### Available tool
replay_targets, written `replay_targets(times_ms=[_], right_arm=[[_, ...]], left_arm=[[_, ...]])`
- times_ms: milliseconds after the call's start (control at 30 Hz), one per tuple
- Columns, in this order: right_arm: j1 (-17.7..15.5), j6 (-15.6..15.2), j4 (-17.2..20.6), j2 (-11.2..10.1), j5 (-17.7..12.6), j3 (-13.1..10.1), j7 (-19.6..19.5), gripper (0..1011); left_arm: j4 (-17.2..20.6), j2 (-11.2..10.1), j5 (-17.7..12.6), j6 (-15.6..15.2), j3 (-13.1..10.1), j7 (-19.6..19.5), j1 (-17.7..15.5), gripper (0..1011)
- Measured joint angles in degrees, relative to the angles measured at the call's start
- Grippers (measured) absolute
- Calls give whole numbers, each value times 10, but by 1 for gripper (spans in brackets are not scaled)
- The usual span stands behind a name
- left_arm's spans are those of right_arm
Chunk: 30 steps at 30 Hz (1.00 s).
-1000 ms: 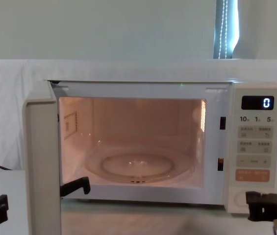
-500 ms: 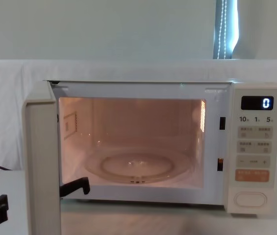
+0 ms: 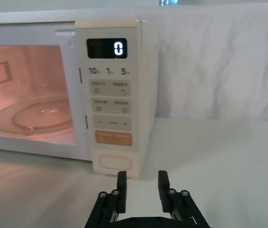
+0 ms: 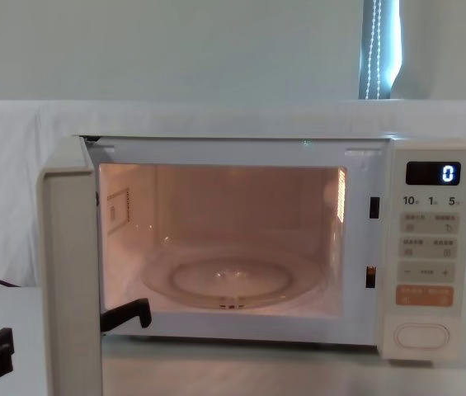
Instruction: Press the button to open the microwave door with one hand; close the microwave door with the other hand.
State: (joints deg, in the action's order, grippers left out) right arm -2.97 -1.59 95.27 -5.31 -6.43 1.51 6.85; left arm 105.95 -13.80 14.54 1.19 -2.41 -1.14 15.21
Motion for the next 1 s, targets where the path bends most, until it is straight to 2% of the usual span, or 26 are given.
replay_targets(times_ms=[100,133,167,200,333,467,500,667,1000], right_arm=[[-3,10,-4,-2,-2,-4,-4,474],[-3,12,-5,-2,-3,-4,-4,545],[-4,13,-6,-2,-3,-5,-5,545],[-5,17,-7,-3,-3,-6,-6,604],[-6,24,-12,-5,-3,-9,-8,701],[-7,30,-20,-5,-3,-15,-12,850],[-7,31,-21,-5,-3,-16,-13,850],[-9,37,-25,-5,-3,-20,-15,994],[-10,38,-26,-4,-3,-22,-17,1002]], left_arm=[[0,0,0,0,0,0,0,1001],[0,0,0,0,0,0,0,1001],[0,0,0,0,0,0,0,1001],[0,0,0,0,0,0,0,1001],[0,0,0,0,0,0,0,1001],[0,0,0,0,0,0,0,1001],[0,0,0,0,0,0,0,1001],[0,0,0,0,0,0,0,1001],[0,0,0,0,0,0,0,1001]])
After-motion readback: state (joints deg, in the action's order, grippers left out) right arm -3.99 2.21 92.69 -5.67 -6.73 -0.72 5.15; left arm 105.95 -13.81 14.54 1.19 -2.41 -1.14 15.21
